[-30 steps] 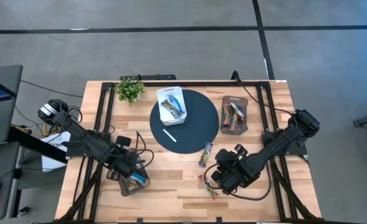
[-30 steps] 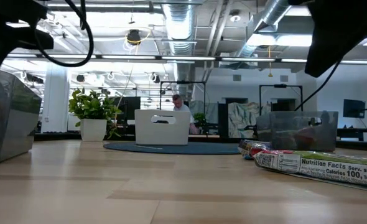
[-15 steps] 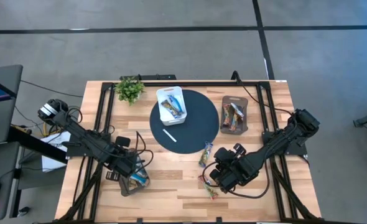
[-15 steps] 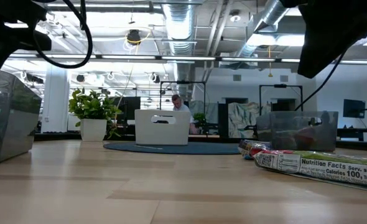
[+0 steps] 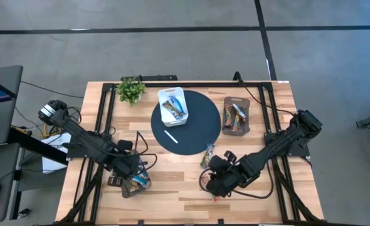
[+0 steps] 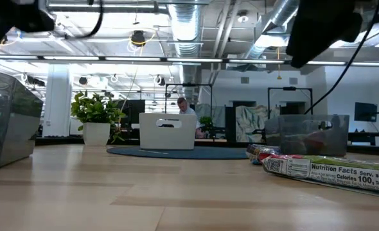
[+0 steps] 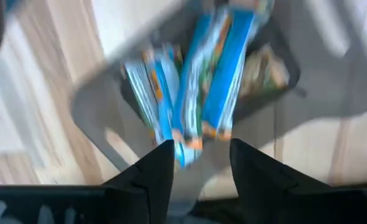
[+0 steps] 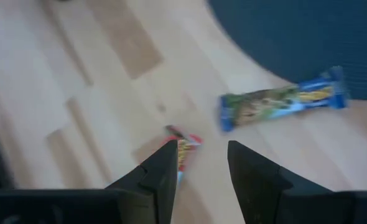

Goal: Pick and place Granola Bars by type
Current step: Put the red granola bar into the top black bin

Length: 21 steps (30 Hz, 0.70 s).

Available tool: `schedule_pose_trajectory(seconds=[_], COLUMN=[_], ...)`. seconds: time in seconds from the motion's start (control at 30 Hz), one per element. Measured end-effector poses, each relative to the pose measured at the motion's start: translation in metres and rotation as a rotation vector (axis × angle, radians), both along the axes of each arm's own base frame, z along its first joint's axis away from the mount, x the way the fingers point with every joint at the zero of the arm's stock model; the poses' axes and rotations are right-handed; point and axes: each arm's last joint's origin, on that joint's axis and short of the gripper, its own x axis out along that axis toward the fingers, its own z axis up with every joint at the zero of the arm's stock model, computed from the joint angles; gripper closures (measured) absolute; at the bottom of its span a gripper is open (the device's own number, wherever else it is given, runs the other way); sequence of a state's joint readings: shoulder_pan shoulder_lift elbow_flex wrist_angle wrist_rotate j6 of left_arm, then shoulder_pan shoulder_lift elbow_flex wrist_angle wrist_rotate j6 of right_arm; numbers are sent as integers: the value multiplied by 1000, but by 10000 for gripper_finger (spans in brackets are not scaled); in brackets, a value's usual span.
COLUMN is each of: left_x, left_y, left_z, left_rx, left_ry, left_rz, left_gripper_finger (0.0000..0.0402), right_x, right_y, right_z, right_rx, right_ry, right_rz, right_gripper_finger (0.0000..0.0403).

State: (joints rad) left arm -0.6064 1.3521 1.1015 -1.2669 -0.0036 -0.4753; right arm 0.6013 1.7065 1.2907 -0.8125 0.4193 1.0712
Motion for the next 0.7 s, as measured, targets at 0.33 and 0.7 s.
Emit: schedule_pose_trajectory(seconds=[0.33,0.7], left_x=[13,-4], left_y=[-5,-5], left_z=[37,83], left_rx=[64,213], left_ry=[-378,-924], left_rz=[2,136], left_gripper_finger=[251,251], right_x=[1,2], right_y=[1,0], right_z=[-1,-1], right_rx=[187,297], right_ry=[20,9], right_rz=[-151,-326], right_gripper_finger=[268,220])
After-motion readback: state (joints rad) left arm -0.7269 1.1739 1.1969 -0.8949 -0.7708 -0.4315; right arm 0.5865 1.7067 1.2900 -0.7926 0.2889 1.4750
